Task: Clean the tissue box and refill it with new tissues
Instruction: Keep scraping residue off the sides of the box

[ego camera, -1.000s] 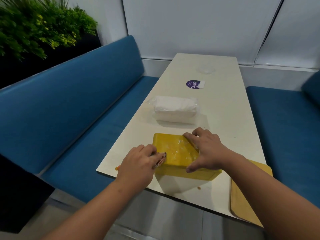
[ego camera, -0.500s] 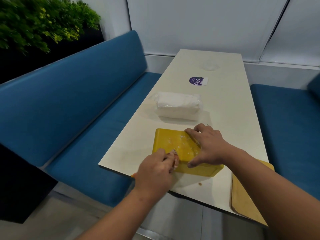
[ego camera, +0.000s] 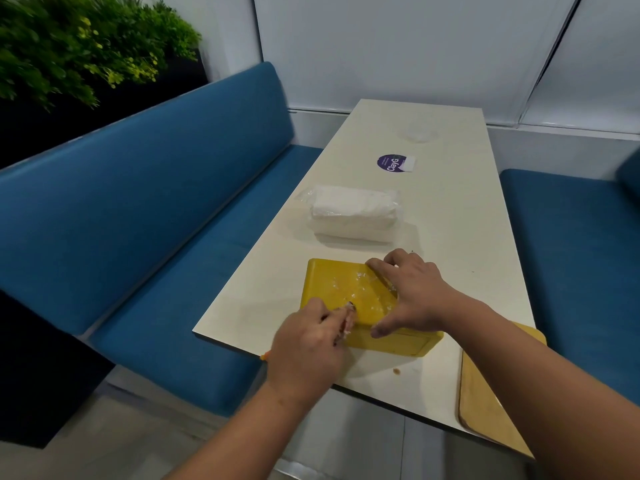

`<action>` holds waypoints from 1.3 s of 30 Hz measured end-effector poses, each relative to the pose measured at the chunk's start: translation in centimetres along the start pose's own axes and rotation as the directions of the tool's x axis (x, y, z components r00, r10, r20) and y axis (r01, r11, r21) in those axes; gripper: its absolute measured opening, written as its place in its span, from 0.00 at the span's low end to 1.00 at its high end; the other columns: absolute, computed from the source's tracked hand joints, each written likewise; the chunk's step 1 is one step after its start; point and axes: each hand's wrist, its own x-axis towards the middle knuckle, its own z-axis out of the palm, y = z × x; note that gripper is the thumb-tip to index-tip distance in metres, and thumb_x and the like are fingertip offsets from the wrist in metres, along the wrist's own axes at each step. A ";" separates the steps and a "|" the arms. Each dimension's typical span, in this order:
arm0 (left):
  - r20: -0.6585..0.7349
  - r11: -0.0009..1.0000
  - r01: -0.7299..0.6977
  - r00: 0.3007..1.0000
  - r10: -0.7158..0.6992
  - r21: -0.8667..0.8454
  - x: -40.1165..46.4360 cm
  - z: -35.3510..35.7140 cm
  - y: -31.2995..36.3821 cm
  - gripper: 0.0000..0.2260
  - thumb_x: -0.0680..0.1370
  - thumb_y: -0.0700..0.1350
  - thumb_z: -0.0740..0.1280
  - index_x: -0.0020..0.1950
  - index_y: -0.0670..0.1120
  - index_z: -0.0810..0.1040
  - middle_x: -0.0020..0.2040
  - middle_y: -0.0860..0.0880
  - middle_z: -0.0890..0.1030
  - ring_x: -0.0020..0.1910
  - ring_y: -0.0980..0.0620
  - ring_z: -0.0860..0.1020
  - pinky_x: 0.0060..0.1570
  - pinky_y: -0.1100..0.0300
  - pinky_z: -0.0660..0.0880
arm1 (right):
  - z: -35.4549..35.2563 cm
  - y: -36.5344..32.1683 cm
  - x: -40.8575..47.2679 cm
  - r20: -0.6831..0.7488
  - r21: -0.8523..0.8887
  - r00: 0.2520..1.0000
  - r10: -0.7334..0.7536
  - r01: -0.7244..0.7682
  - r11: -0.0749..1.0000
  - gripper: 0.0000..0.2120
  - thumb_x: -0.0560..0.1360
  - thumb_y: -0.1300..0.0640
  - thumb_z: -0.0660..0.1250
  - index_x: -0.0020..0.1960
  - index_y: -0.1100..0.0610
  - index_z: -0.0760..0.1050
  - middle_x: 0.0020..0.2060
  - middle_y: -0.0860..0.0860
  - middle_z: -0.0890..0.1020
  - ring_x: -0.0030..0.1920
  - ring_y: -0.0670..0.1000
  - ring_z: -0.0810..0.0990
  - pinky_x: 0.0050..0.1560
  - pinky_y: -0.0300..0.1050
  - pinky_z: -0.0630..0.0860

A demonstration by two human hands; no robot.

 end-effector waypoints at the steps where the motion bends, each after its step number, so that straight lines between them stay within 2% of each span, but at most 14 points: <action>1: -0.015 0.999 0.047 0.999 -0.047 0.004 0.1 -0.4 -0.7 0.14 0.76 0.46 0.62 0.53 0.45 0.84 0.37 0.47 0.74 0.28 0.47 0.71 0.22 0.57 0.68 | 0.0 0.0 0.0 0.000 0.005 1.000 0.000 0.000 1.000 0.56 0.57 0.29 0.74 0.77 0.43 0.52 0.65 0.47 0.63 0.65 0.52 0.62 0.64 0.50 0.60; 4: -0.019 0.985 0.160 0.987 -0.159 0.068 0.3 -0.8 -1.2 0.08 0.72 0.41 0.71 0.50 0.46 0.85 0.38 0.48 0.74 0.27 0.49 0.70 0.22 0.59 0.66 | 0.0 0.1 -0.1 -0.002 0.010 1.000 -0.002 0.002 1.000 0.56 0.57 0.29 0.74 0.77 0.43 0.52 0.65 0.47 0.62 0.64 0.52 0.62 0.65 0.50 0.60; 9: 0.089 0.994 -0.050 0.995 0.041 0.094 1.1 -0.4 1.2 0.12 0.69 0.44 0.65 0.48 0.48 0.85 0.36 0.49 0.74 0.26 0.49 0.70 0.23 0.60 0.64 | 0.0 -0.2 -0.4 -0.015 0.004 1.000 -0.003 0.003 1.000 0.55 0.57 0.30 0.75 0.76 0.43 0.53 0.64 0.48 0.63 0.63 0.52 0.62 0.64 0.49 0.60; 11: 0.096 0.997 0.002 0.995 -0.010 0.083 1.5 -1.0 0.3 0.13 0.71 0.44 0.62 0.47 0.49 0.85 0.36 0.49 0.74 0.26 0.48 0.71 0.21 0.59 0.67 | 0.0 -0.2 -0.4 -0.016 0.011 1.000 0.000 0.000 1.000 0.55 0.57 0.30 0.75 0.76 0.43 0.53 0.64 0.47 0.63 0.64 0.52 0.62 0.64 0.49 0.60; 14: 0.117 0.989 0.076 0.989 -0.091 0.130 1.5 -1.6 -0.4 0.09 0.68 0.43 0.68 0.46 0.48 0.85 0.36 0.49 0.73 0.26 0.48 0.70 0.22 0.59 0.64 | 0.0 -0.3 -0.4 -0.014 0.007 1.000 0.001 -0.001 1.000 0.56 0.57 0.29 0.74 0.77 0.43 0.53 0.65 0.48 0.63 0.64 0.52 0.62 0.65 0.50 0.60; 17: 0.182 0.994 -0.015 0.983 -0.005 0.106 1.6 -1.2 1.1 0.11 0.67 0.45 0.69 0.47 0.49 0.85 0.37 0.50 0.73 0.26 0.49 0.70 0.25 0.62 0.58 | -0.1 -0.5 -0.5 -0.020 -0.006 1.000 0.006 -0.006 1.000 0.55 0.57 0.30 0.75 0.76 0.43 0.53 0.65 0.48 0.63 0.64 0.52 0.62 0.65 0.50 0.60; 19: 0.233 0.997 -0.028 0.972 0.012 0.068 1.6 -1.1 1.7 0.10 0.72 0.46 0.67 0.50 0.51 0.84 0.41 0.51 0.73 0.31 0.49 0.73 0.27 0.61 0.62 | -0.1 -0.6 -0.6 -0.027 -0.008 1.000 0.003 -0.003 1.000 0.55 0.57 0.30 0.75 0.76 0.43 0.53 0.64 0.48 0.63 0.64 0.52 0.63 0.64 0.50 0.61; 21: 0.245 0.997 0.080 0.967 -0.073 -0.017 2.3 -1.8 0.8 0.10 0.78 0.48 0.64 0.55 0.52 0.83 0.46 0.52 0.73 0.39 0.48 0.75 0.35 0.56 0.70 | 0.0 -0.6 -0.7 -0.026 -0.003 1.000 0.004 -0.004 1.000 0.55 0.57 0.30 0.75 0.76 0.43 0.54 0.64 0.48 0.63 0.63 0.53 0.63 0.64 0.50 0.61; 23: 0.152 0.985 0.152 0.979 -0.138 -0.078 3.3 -2.7 -0.7 0.10 0.79 0.50 0.64 0.56 0.51 0.83 0.46 0.52 0.72 0.41 0.47 0.76 0.40 0.54 0.74 | -0.1 -0.6 -0.8 -0.022 -0.001 1.000 0.004 -0.004 1.000 0.55 0.57 0.30 0.75 0.76 0.43 0.53 0.64 0.48 0.63 0.64 0.53 0.63 0.65 0.50 0.61; 25: 0.071 0.986 0.167 0.984 -0.165 -0.023 4.9 -2.9 -2.2 0.11 0.79 0.49 0.63 0.58 0.51 0.82 0.46 0.52 0.72 0.40 0.48 0.74 0.39 0.54 0.74 | -0.2 -0.7 -0.8 -0.020 -0.002 1.000 0.004 -0.004 1.000 0.55 0.57 0.30 0.75 0.76 0.43 0.53 0.64 0.48 0.63 0.64 0.53 0.63 0.66 0.50 0.60; 28: 0.145 0.984 0.164 0.974 -0.173 0.070 6.6 -2.6 -2.8 0.13 0.80 0.49 0.61 0.62 0.55 0.79 0.50 0.53 0.72 0.44 0.50 0.73 0.41 0.57 0.73 | -0.2 -0.8 -0.9 -0.014 -0.012 1.000 0.004 -0.004 1.000 0.55 0.57 0.29 0.74 0.76 0.43 0.52 0.65 0.48 0.63 0.64 0.53 0.63 0.66 0.51 0.60; 34: 0.305 0.988 -0.103 0.950 0.064 0.116 5.7 -2.6 -1.9 0.16 0.80 0.46 0.60 0.66 0.56 0.76 0.52 0.51 0.73 0.48 0.48 0.73 0.46 0.58 0.66 | -0.2 -0.8 -0.9 -0.009 -0.014 1.000 0.006 -0.006 1.000 0.55 0.58 0.29 0.74 0.76 0.43 0.52 0.65 0.48 0.63 0.64 0.53 0.63 0.66 0.50 0.60; 37: 0.360 0.954 -0.294 0.897 0.258 0.050 4.3 -3.3 -1.8 0.17 0.71 0.43 0.64 0.56 0.54 0.83 0.44 0.51 0.76 0.38 0.46 0.76 0.37 0.56 0.72 | -0.2 -0.7 -0.8 -0.014 -0.007 1.000 0.006 -0.006 1.000 0.55 0.57 0.30 0.74 0.77 0.43 0.53 0.65 0.48 0.63 0.64 0.52 0.63 0.65 0.49 0.60; 39: 0.377 0.947 -0.304 0.893 0.246 0.103 5.0 -3.4 -2.5 0.18 0.74 0.43 0.63 0.61 0.56 0.81 0.48 0.51 0.76 0.43 0.47 0.76 0.42 0.55 0.73 | -0.2 -0.7 -0.7 -0.009 -0.003 1.000 0.008 -0.008 1.000 0.56 0.57 0.29 0.74 0.77 0.43 0.52 0.65 0.48 0.63 0.64 0.52 0.63 0.66 0.50 0.60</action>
